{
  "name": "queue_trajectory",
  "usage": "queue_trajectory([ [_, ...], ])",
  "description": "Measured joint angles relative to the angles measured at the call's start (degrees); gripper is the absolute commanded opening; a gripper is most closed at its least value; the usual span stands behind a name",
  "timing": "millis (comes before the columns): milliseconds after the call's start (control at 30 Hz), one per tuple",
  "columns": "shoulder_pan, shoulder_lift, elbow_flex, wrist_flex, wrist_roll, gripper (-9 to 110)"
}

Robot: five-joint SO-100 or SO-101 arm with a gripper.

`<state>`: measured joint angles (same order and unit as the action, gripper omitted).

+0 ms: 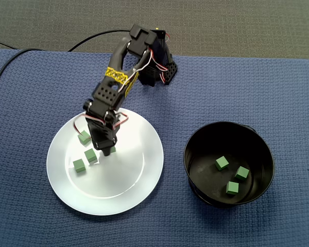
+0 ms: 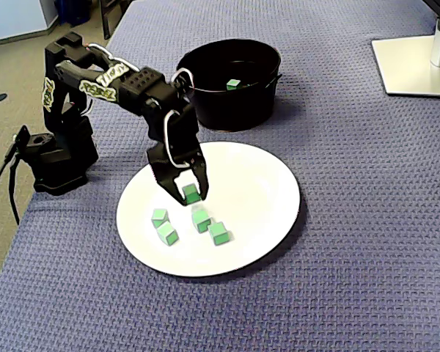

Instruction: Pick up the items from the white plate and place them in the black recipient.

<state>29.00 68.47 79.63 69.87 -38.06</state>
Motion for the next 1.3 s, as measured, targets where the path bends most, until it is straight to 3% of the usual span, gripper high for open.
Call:
queue_trajectory([
  [233,1.4,10.6,-12.8,11.4,3.0,0],
  [400,-2.4,19.9,-24.3,12.1,12.7,0],
  [533,-11.3,29.2,-26.6,6.0,24.3,0],
  [700,-30.8,38.6,-22.1,-4.7,33.7,0],
  [933,-54.4,37.4,-1.9,-23.0,32.5,0],
  [1167,-59.1,22.3,9.8,-32.0,30.7,0],
  [1300,-58.4,16.8,15.3,-36.8,29.8,29],
])
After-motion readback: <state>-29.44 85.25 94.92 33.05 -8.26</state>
